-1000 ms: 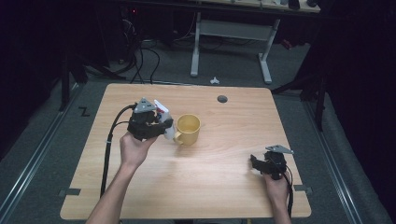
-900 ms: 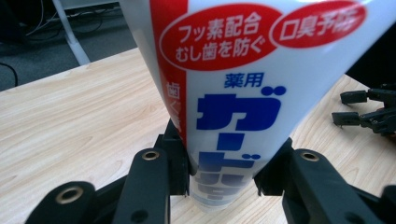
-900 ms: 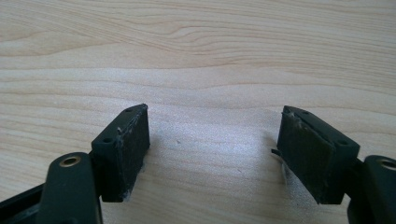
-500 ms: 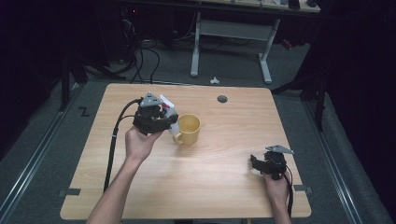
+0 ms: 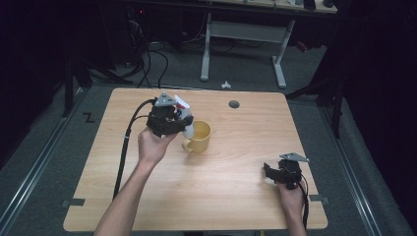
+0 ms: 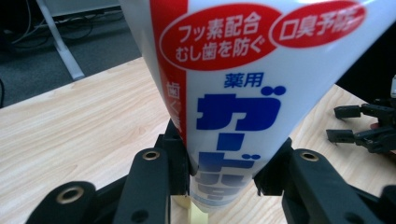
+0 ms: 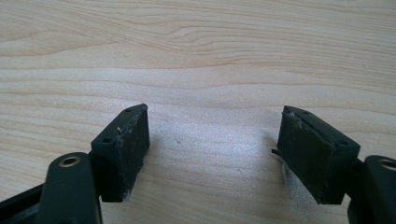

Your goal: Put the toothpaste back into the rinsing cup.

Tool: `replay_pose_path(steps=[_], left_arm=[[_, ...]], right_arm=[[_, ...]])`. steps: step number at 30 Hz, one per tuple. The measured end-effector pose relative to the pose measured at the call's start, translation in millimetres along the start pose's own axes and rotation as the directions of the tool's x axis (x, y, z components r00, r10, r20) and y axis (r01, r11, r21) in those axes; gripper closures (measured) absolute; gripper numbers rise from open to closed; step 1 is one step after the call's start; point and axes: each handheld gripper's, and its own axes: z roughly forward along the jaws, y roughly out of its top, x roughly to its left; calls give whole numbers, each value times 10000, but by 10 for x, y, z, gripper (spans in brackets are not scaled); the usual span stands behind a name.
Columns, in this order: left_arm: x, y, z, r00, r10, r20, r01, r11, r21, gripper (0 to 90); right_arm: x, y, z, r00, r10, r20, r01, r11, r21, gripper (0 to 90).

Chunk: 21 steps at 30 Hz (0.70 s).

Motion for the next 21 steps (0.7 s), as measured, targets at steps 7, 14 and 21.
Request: replay_pose_path(steps=[7,14,21], left_arm=[[-39,41,127,9998,173,-32,-173,9998,107,639],[-46,45,206,9998,206,-28,-206,9997,133,638],[-47,42,303,9996,223,-183,-220,9996,162,638]], right_arm=[[0,0,0,10000,0,1,0,10000,1,254],[0,0,0,10000,0,2,0,10000,-1,254],[0,0,0,10000,0,2,0,10000,1,254]])
